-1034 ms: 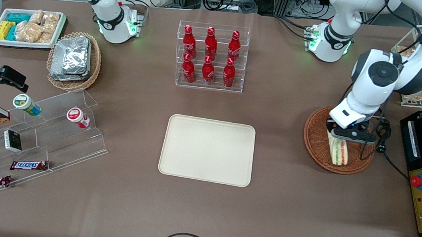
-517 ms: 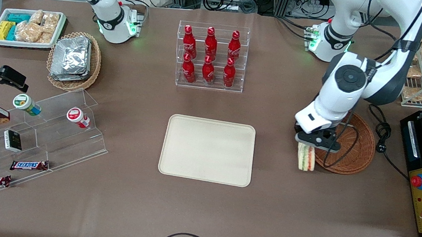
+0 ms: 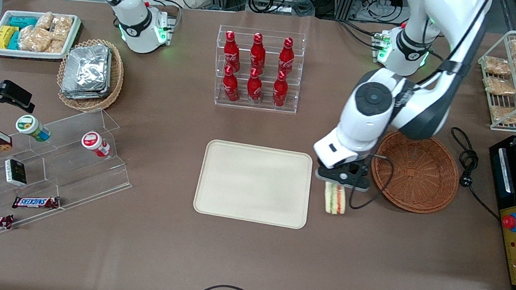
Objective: Place sandwich from basket to tray
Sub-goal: 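Carry the held sandwich with the left gripper over the cream tray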
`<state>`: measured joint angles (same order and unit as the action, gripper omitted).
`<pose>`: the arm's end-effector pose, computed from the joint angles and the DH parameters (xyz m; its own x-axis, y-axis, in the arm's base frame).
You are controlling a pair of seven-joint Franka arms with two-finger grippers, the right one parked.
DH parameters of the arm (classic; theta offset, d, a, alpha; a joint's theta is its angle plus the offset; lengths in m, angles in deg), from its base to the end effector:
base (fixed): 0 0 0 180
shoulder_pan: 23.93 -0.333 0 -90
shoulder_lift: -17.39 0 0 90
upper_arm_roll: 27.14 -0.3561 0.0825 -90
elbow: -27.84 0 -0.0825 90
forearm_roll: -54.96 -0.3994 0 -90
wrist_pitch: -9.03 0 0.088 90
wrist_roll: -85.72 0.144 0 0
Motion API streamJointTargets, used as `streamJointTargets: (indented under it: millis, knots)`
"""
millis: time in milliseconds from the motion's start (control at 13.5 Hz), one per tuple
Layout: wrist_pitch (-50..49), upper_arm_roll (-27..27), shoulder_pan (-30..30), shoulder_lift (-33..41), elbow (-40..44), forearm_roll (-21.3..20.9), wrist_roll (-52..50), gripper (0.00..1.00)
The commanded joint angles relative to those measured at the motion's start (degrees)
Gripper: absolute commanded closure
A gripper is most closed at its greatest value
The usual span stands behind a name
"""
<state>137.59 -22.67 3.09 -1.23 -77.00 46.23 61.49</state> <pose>0.5788 -0.3403 0.3581 0.9699 -0.2115 0.1204 -0.2059 -0.9769 -0.0577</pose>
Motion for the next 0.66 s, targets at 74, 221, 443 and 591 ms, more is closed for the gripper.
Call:
streamJointTargets:
  millis: [74, 221, 443, 591]
  knots:
    - [-0.6, -0.3, 1.8, -6.1, 5.9, 0.5, -2.4, 0.83]
    - [1.2, 0.6, 2.5, -9.5, 7.7, 0.3, -4.7, 0.81]
    - [5.6, 0.9, 3.2, -12.0, 7.6, 0.6, -5.7, 0.81]
    - [8.0, 1.0, 4.2, -13.6, 7.7, 0.5, -5.9, 0.81]
